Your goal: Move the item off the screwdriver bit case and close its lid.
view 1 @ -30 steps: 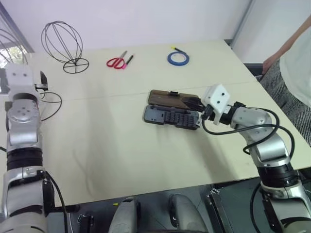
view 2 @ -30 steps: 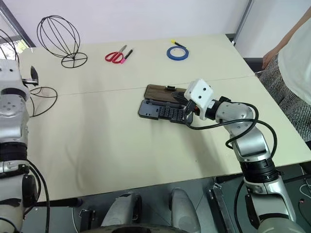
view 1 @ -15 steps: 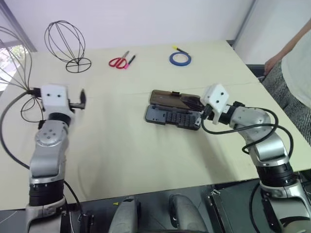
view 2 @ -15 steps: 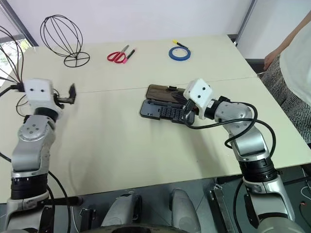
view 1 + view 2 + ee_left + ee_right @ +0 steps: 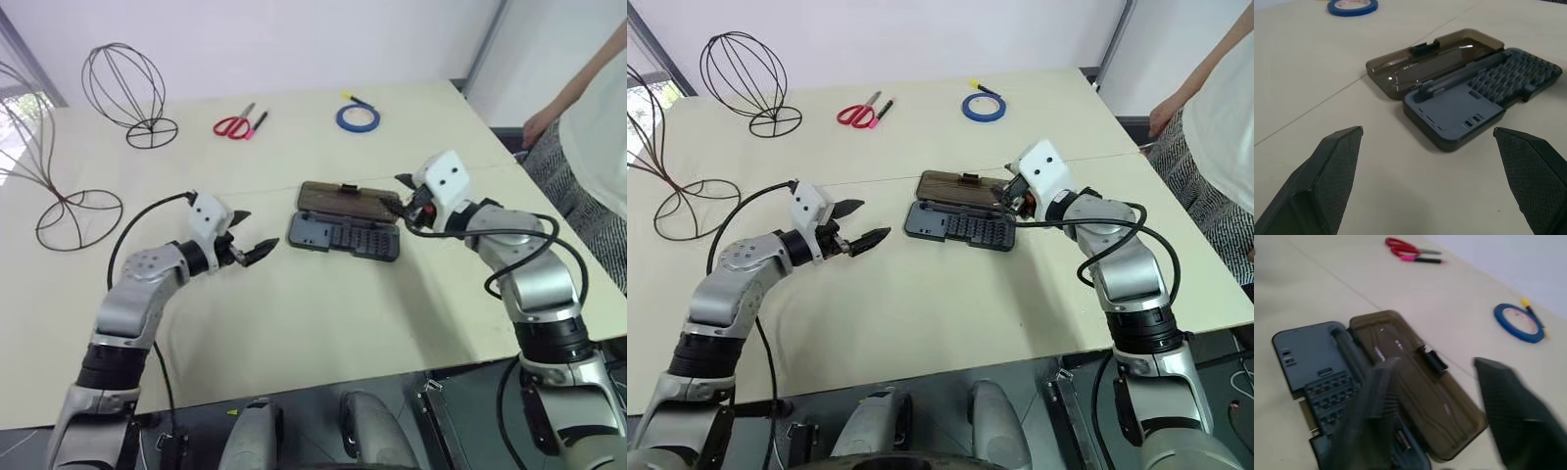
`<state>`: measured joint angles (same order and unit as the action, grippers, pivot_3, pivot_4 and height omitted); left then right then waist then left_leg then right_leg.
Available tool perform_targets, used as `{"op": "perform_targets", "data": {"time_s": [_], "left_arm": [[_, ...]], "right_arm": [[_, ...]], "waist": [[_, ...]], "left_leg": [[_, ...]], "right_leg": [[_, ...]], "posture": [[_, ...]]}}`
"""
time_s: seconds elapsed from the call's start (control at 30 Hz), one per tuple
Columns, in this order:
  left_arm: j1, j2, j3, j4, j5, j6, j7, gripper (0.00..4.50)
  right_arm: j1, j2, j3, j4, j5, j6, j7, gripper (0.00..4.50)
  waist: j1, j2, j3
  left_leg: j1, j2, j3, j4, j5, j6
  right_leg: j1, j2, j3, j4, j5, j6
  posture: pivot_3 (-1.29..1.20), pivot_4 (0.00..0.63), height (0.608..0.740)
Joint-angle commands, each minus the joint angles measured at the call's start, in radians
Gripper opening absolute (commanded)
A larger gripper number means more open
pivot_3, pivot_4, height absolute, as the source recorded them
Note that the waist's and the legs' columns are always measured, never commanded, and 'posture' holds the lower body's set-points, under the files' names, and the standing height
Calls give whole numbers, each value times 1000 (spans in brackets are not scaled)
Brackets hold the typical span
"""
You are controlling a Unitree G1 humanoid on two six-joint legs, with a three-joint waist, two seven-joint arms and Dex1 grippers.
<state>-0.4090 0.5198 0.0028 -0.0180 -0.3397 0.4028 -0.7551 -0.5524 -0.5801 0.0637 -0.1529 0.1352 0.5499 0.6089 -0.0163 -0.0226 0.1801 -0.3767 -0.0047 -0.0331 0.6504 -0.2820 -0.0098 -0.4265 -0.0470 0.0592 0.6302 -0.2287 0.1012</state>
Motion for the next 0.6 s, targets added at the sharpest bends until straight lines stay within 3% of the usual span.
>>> {"op": "perform_targets", "data": {"time_s": [0.03,0.23,0.43,0.6], "left_arm": [[-43,-7,0,11,9,-39,-14,4500],[-82,-22,-5,47,26,-66,-20,4500],[-73,-26,-3,37,33,-83,-15,4500],[-60,-30,3,23,39,-92,3,4500]], "right_arm": [[-38,-1,5,-12,-13,-8,4,4445],[-202,39,30,243,-32,-19,8,4445],[-515,84,148,811,-189,-149,6,4445],[-661,135,181,1141,-258,-293,15,4445]], "waist": [[2,0,0],[-5,0,0],[-8,1,0],[-8,1,1]], "left_leg": [[0,0,0,0,0,0],[0,0,0,0,0,0],[0,0,1,-1,0,0],[-1,0,1,-2,0,0]], "right_leg": [[0,0,0,0,0,0],[0,0,0,0,0,0],[-1,0,0,0,0,0],[-2,0,0,-1,0,0]], "posture": [[0,150,740],[0,150,740],[0,150,740],[0,150,740]]}}
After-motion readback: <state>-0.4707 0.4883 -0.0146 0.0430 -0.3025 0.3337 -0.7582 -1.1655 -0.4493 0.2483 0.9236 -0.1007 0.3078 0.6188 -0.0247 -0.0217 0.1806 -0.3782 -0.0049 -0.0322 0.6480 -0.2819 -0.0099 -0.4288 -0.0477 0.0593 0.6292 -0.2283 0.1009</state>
